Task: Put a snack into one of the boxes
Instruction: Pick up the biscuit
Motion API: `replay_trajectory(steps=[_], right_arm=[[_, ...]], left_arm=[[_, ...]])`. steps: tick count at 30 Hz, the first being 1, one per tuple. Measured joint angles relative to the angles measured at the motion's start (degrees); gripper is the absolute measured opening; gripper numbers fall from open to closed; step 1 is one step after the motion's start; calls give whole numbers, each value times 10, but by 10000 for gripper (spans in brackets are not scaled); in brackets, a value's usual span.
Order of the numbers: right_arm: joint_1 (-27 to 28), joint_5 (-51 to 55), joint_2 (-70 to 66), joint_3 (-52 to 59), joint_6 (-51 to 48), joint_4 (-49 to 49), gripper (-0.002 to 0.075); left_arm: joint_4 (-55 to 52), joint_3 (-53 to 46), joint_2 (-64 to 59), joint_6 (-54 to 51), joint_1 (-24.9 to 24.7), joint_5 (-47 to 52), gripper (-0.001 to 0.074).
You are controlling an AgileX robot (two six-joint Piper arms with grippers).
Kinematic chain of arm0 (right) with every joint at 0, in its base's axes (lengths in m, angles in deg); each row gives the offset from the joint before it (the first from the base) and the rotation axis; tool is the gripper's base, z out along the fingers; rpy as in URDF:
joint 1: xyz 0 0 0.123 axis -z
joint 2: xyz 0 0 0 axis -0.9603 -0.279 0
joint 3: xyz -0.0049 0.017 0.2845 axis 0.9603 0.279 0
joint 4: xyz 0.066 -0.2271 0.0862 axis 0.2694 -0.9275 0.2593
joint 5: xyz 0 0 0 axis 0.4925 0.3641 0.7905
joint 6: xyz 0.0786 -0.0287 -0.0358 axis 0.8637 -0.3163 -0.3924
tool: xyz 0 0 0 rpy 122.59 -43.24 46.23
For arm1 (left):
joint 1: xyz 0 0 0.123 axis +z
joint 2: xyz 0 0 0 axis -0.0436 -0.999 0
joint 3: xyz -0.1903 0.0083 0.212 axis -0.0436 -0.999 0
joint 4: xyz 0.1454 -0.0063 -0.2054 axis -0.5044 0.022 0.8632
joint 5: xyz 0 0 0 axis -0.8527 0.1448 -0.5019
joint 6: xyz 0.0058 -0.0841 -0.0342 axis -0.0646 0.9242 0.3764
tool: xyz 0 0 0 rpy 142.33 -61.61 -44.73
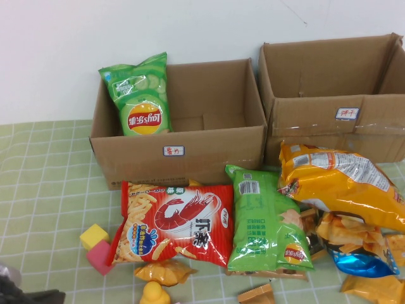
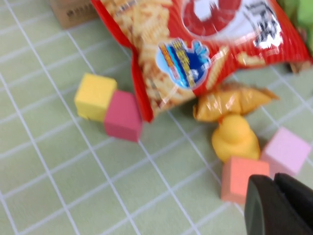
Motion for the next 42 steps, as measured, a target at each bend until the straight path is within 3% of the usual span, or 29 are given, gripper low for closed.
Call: replay_trajectory(steps=[6,12,15,21,23,28,42], right_arm=[[-98,-9,-134,-30,7,-36,51],[-210,-32,-256,-78,81,-110,105],[-247,-28,-314,-117,138,-157,211],[-284,-23,-409,-209,231,-182,538],[-292,-23,-437,-235,245,-179,591],[-303,-26,-492,-271,271,-170,626],[-304,-53,-535,-277,299,-130,629]], left_arm=[[13,0,0,0,0,-29,0],[20,0,0,0,0,-41,0],[21,0,0,0,0,-41,0],[22,0,0,-1,0,-41,0],[22,0,0,-1,0,-41,0],[22,0,0,0,0,-41,0],[31,0,0,0,0,-46,-1]])
